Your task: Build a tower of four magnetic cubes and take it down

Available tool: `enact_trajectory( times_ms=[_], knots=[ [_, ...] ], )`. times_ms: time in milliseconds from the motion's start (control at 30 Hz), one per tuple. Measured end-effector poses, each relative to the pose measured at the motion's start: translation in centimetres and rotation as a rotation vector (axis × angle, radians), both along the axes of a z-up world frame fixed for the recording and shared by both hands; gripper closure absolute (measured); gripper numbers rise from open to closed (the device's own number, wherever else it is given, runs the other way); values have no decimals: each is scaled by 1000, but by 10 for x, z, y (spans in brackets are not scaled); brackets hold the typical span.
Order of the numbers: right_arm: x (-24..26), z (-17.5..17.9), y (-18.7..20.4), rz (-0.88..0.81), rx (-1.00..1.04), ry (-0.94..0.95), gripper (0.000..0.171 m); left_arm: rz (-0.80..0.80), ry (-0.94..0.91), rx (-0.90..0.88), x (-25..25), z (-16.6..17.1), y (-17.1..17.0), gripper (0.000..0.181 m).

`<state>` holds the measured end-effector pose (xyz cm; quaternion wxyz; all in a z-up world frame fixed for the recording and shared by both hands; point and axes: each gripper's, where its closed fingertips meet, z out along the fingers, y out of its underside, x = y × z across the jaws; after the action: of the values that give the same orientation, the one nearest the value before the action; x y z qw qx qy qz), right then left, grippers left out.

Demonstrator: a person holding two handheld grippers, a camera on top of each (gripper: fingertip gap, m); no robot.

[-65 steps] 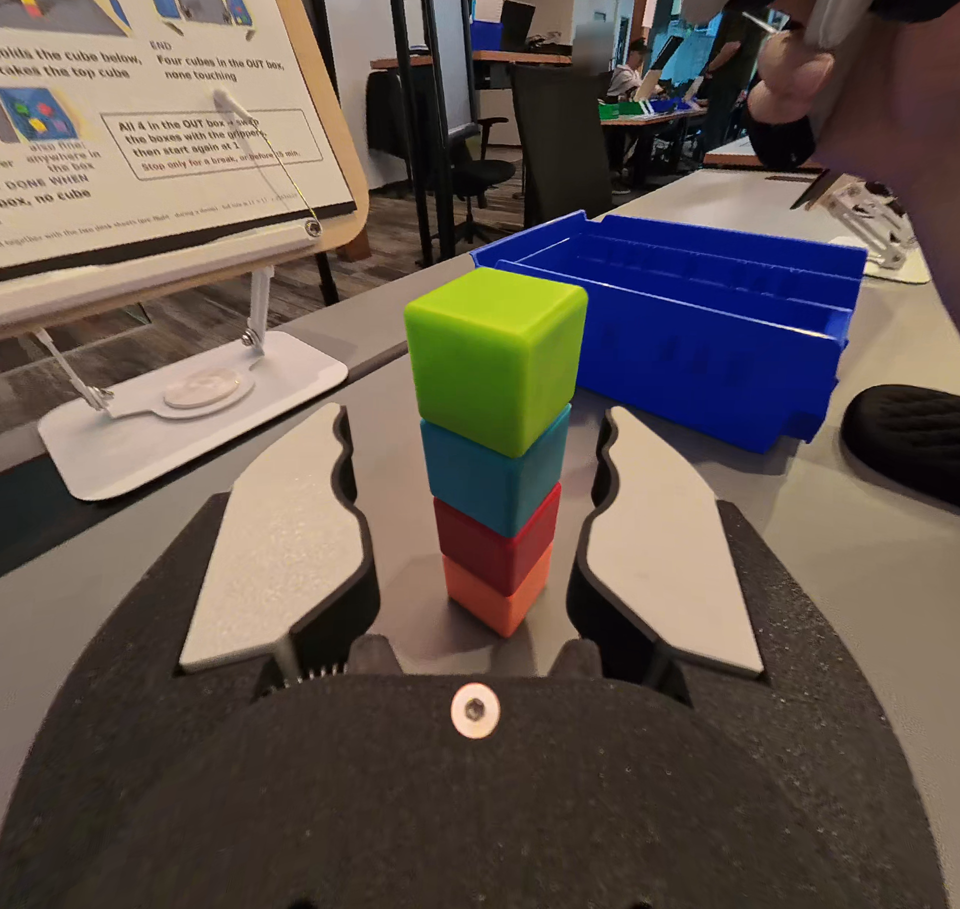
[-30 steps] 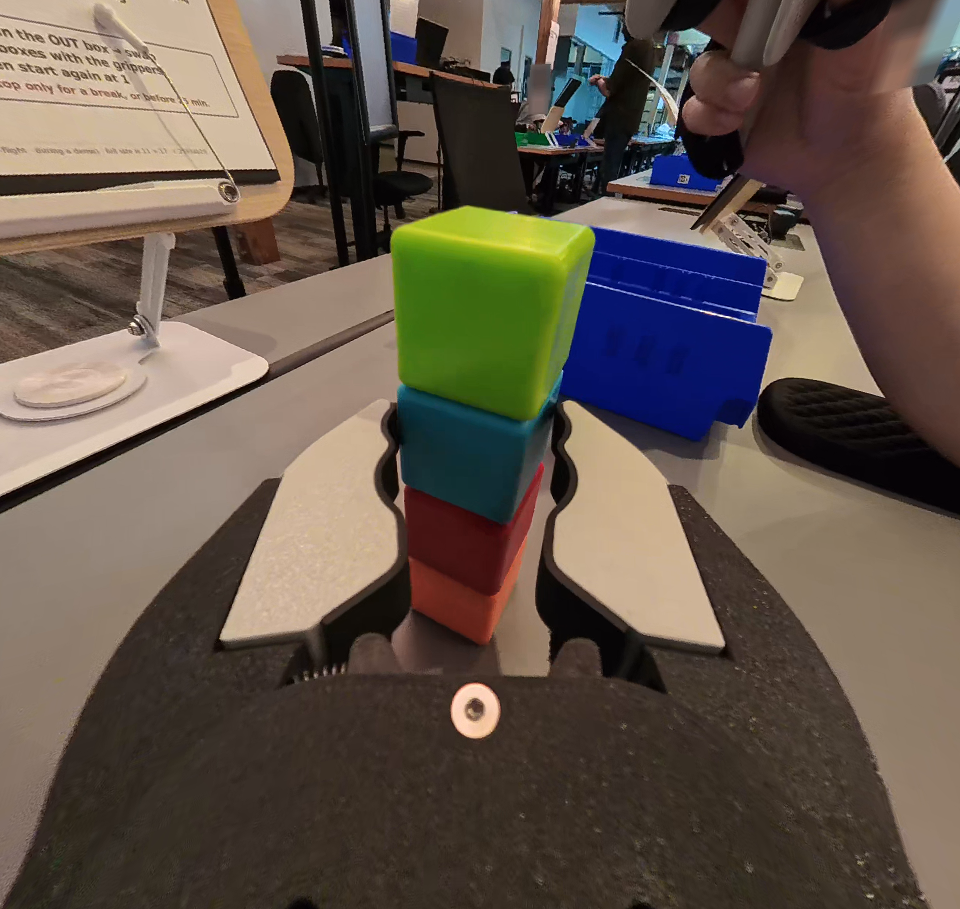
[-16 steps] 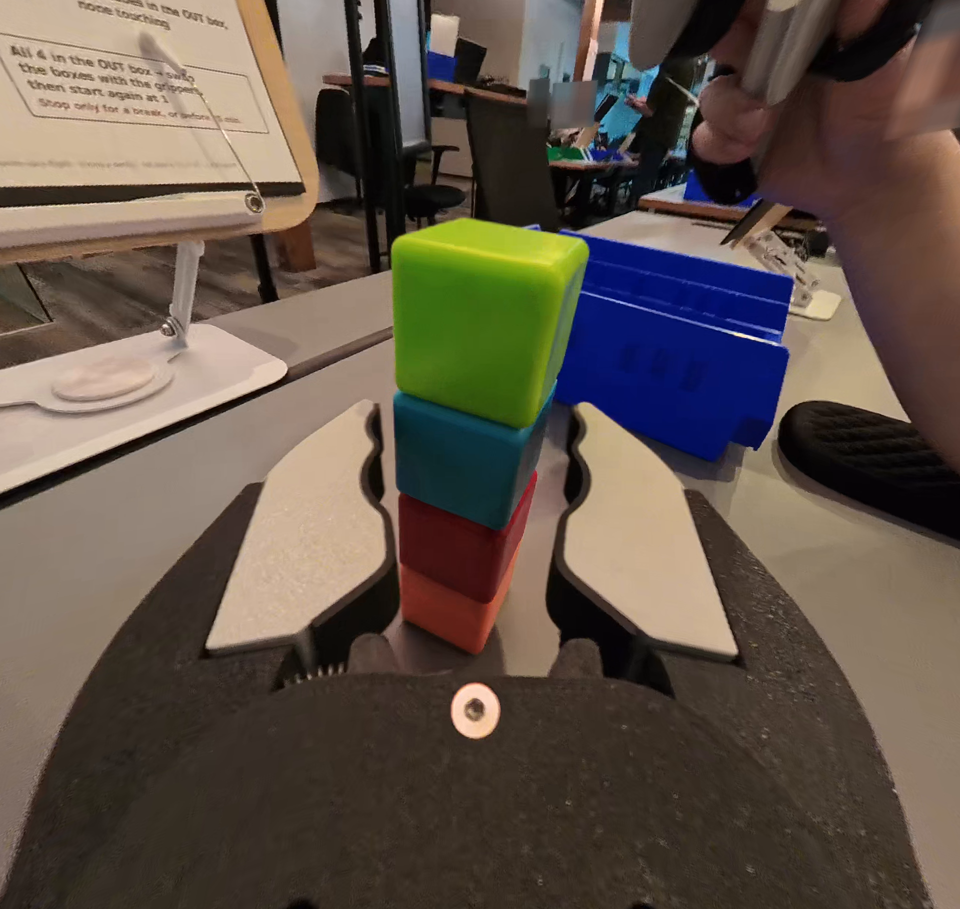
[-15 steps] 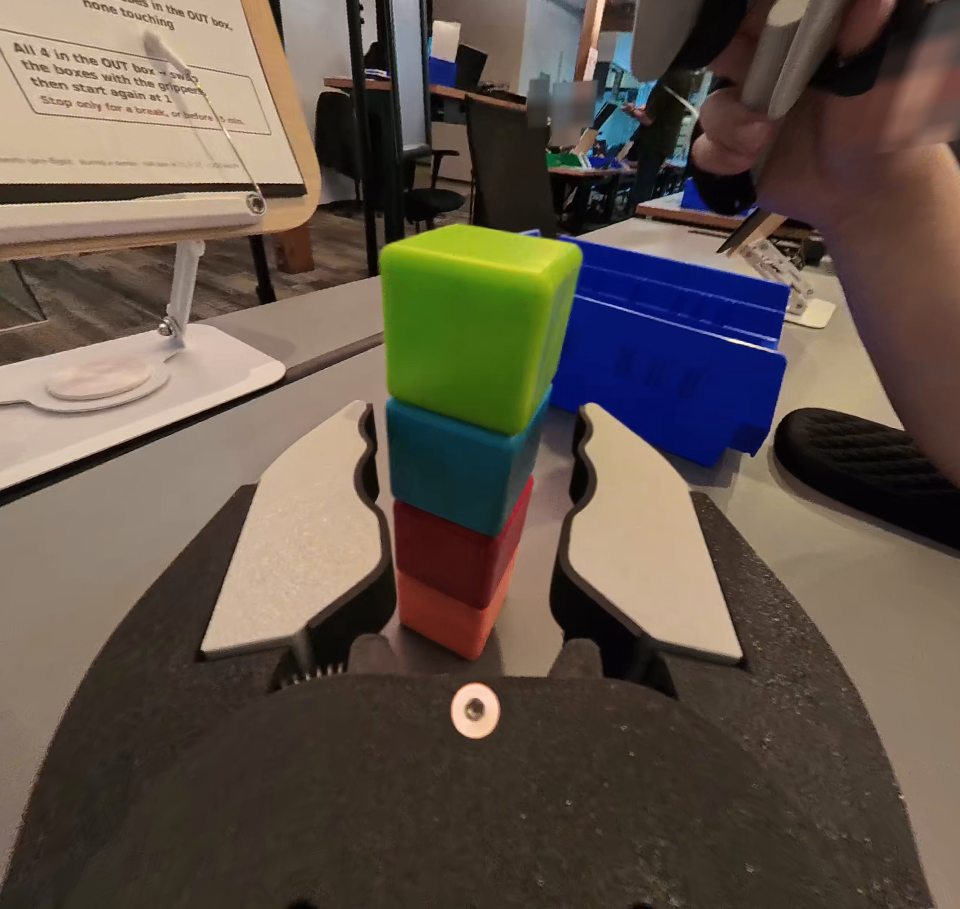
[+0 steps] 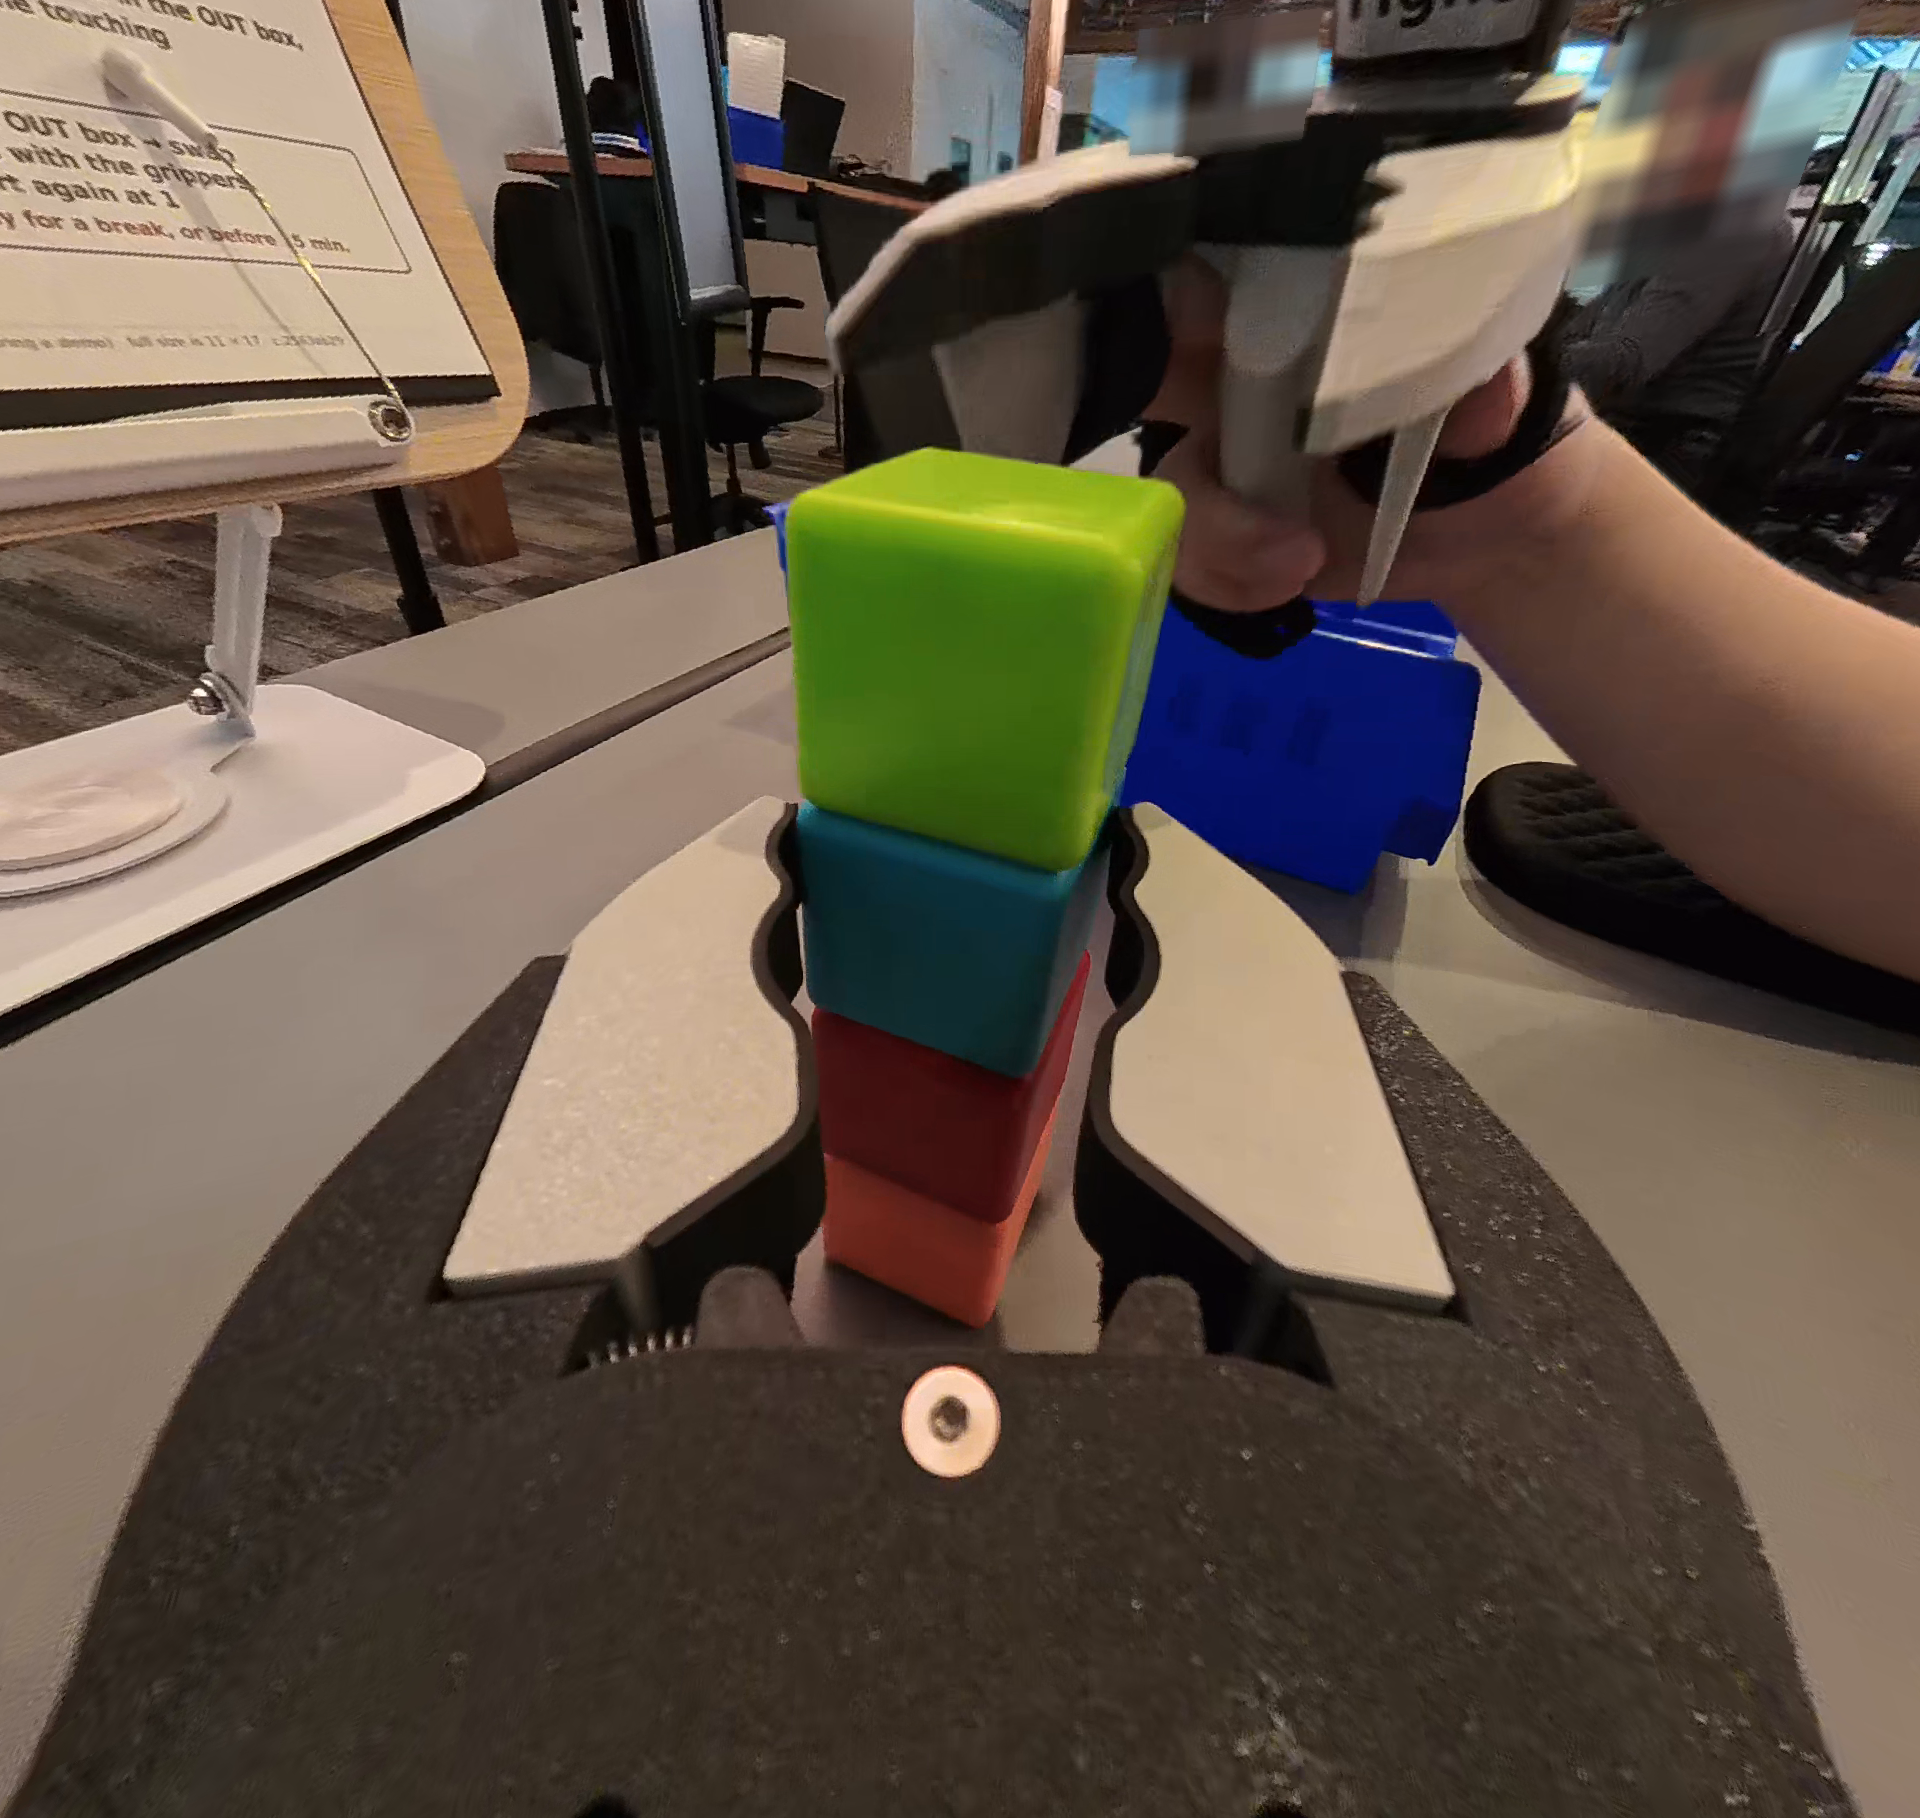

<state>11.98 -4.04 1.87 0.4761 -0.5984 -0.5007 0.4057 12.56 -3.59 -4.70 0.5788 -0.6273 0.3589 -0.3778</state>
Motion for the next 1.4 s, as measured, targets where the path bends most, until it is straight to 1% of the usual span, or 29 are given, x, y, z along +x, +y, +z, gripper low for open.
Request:
enact_trajectory(
  times_ms=[267,367,400,467,900,1067,1167,1233,1267,1333,1367,1400],
  knots=[
    [-10,-20,-3,28,-29,-71,100,-72,-13,-13,5,0,-9,125],
    [-13,-26,-7,47,-26,-108,109,-76,-12,-41,6,-5,-9,125],
    [-13,-27,-7,49,-18,-115,120,-78,7,-43,6,-8,-9,126],
    [-14,-28,-8,55,-21,-119,120,-75,23,-25,7,-10,-9,128],
    [-13,-28,-8,41,-39,-151,122,-93,47,-40,7,-11,-9,129],
    [-13,-28,-6,34,-76,-140,122,-94,39,-48,7,-10,-8,129],
    [-12,-26,-6,44,-147,-110,122,-97,53,-33,8,-11,-9,129],
    [-11,-22,-5,53,-195,-78,122,-97,62,-24,9,-11,-9,129],
    [-9,-15,-5,58,-212,-35,122,-93,64,-25,9,-11,-9,129],
    [1,14,-4,56,-245,85,122,-93,52,-35,8,-11,-8,129],
    [12,28,2,13,-237,115,122,-95,48,-39,7,-11,-8,129],
    [31,39,13,-89,-190,102,122,-94,48,-43,7,-11,-7,129]
  ],
)
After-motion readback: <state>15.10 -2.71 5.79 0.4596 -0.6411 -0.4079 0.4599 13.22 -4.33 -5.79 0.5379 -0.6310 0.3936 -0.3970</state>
